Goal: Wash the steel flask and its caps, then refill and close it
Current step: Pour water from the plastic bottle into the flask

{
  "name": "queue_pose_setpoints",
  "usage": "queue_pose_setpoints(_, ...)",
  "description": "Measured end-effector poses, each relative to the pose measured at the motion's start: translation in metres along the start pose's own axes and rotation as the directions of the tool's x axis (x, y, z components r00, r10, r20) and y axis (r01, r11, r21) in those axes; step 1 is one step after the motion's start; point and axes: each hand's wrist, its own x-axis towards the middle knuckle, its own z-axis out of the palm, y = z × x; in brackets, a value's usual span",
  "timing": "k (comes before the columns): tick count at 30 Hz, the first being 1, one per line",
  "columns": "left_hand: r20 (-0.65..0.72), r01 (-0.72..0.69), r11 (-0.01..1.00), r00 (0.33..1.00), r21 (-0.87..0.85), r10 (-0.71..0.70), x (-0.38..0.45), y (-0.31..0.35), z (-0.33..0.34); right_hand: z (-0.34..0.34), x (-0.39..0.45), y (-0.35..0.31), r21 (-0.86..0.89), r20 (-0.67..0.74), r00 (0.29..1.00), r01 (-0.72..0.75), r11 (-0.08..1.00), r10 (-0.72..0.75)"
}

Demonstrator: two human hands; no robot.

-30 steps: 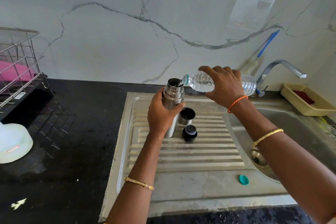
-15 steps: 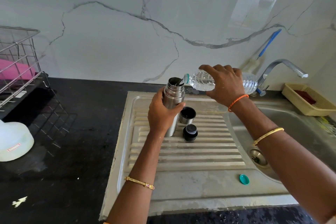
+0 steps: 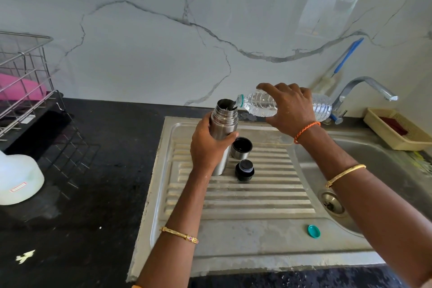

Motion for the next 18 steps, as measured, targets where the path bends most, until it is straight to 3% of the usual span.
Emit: queue_pose_setpoints(18,0.001,0.003,1.0,1.0,-0.007,-0.003,-0.0017,0.0004,-0.0007,-0.0001,0.002,0.0,-0.025,0.005,1.0,0.002,1.0,-0.002)
